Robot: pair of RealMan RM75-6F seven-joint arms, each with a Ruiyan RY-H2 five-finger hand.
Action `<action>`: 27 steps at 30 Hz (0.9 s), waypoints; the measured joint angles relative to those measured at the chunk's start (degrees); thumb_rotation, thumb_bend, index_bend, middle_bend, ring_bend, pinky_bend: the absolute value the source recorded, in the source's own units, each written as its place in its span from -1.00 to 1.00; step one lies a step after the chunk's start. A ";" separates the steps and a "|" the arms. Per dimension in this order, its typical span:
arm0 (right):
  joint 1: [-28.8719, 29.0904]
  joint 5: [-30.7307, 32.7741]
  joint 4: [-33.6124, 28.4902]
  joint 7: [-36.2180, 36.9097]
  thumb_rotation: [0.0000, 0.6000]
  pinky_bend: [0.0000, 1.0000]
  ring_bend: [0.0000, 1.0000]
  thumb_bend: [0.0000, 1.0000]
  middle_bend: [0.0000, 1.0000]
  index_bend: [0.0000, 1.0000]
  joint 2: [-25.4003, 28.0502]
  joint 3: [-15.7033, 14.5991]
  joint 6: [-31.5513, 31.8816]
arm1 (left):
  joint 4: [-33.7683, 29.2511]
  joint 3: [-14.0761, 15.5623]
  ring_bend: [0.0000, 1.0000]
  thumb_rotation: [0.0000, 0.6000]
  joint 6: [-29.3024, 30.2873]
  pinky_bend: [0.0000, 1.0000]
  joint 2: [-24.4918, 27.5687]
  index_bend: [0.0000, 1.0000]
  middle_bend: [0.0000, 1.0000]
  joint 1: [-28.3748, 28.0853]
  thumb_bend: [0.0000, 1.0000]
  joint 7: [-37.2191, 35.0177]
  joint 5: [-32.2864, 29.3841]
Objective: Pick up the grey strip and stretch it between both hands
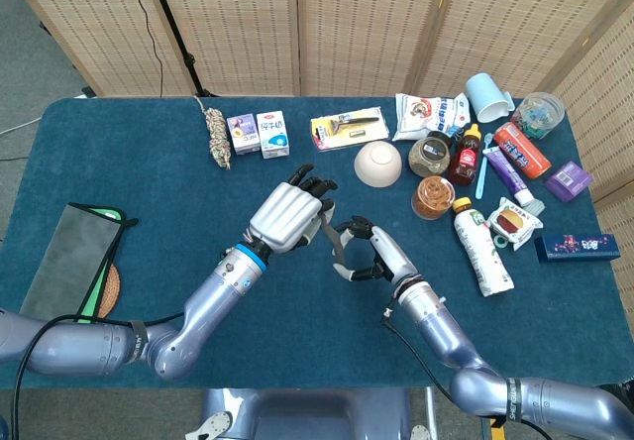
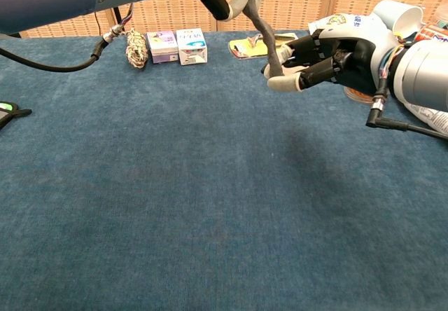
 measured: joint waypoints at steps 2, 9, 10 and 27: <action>-0.01 -0.04 0.07 0.16 1.00 -1.00 -0.91 -0.13 -0.50 0.05 0.01 0.05 -0.05 | 0.09 0.00 -0.59 1.00 -0.02 -0.85 -0.04 0.44 -0.53 0.00 0.22 -0.07 0.02; 0.08 -0.13 0.29 0.30 1.00 -1.00 -0.89 0.05 -0.48 0.09 -0.06 0.09 -0.21 | 0.17 0.09 -0.59 1.00 -0.09 -0.85 -0.10 0.44 -0.54 0.01 0.22 -0.13 0.17; 0.09 -0.13 0.31 0.30 1.00 -1.00 -0.89 0.09 -0.47 0.10 -0.06 0.08 -0.25 | 0.16 0.09 -0.59 1.00 -0.09 -0.85 -0.09 0.44 -0.54 0.02 0.22 -0.15 0.17; 0.06 -0.09 0.05 0.42 1.00 -1.00 -0.76 0.40 -0.31 0.28 0.48 0.02 -0.59 | -0.54 0.37 -0.59 1.00 -0.05 -0.85 0.61 0.44 -0.54 0.55 0.22 -0.71 1.26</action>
